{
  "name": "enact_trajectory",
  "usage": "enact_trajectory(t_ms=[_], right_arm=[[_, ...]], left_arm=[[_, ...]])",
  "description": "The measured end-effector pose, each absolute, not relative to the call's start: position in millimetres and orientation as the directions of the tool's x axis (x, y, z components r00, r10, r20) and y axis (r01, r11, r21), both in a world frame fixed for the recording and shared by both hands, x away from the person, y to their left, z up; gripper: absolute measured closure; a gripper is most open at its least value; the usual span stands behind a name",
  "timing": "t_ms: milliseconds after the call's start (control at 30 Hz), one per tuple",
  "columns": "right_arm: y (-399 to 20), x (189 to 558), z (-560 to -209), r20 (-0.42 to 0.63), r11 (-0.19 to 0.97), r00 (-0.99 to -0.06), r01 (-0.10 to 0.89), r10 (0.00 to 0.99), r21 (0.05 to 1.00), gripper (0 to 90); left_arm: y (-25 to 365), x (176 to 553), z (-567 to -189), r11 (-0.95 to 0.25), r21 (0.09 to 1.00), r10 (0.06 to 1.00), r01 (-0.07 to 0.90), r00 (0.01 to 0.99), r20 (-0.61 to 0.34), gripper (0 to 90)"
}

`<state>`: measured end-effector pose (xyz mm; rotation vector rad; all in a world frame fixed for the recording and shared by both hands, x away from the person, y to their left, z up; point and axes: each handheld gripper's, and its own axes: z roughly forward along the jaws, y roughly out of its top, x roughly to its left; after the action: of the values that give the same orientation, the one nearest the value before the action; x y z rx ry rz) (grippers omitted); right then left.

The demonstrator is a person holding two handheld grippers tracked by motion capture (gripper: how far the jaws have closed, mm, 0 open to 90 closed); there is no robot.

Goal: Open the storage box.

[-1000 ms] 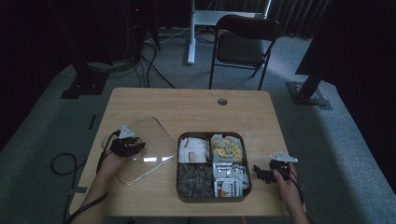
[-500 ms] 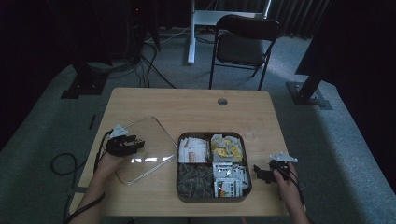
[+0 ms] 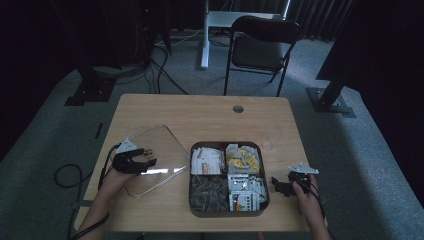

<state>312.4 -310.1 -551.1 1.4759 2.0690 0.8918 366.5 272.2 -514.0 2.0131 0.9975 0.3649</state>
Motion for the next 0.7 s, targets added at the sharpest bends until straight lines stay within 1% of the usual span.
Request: enact_trajectory(t_ms=[133,300,400,533,600,700], right_arm=[[-310.1,312.4,-551.1,0.012,0.221,-0.33,0.657,0.944,0.721,10.6],[-310.0,312.3,-551.0,0.011,0.225,-0.336,0.656,0.942,0.721,10.5],[-310.0,312.3,-551.0,0.012,0.225,-0.335,0.656,0.942,0.72,10.5],[-309.7,312.0,-551.1,0.011,0.223,-0.332,0.656,0.943,0.721,10.5],[-309.7,311.9,-551.1,0.012,0.223,-0.334,0.656,0.943,0.721,10.5],[-309.6,311.6,-551.1,0.012,0.223,-0.334,0.656,0.943,0.721,10.5]], left_arm=[[267.3,362.5,-511.6,-0.353,0.789,0.744,0.502,0.662,-0.089,14.9],[257.3,355.4,-510.2,-0.376,0.794,0.722,0.478,0.688,-0.072,14.8],[252.8,349.7,-510.6,-0.36,0.812,0.725,0.458,0.685,-0.065,14.8],[247.1,344.6,-512.3,-0.369,0.813,0.706,0.45,0.705,-0.069,14.6],[243.4,342.4,-513.8,-0.382,0.808,0.693,0.448,0.717,-0.07,10.8],[237.7,338.3,-516.2,-0.4,0.803,0.663,0.441,0.744,-0.078,9.2]])
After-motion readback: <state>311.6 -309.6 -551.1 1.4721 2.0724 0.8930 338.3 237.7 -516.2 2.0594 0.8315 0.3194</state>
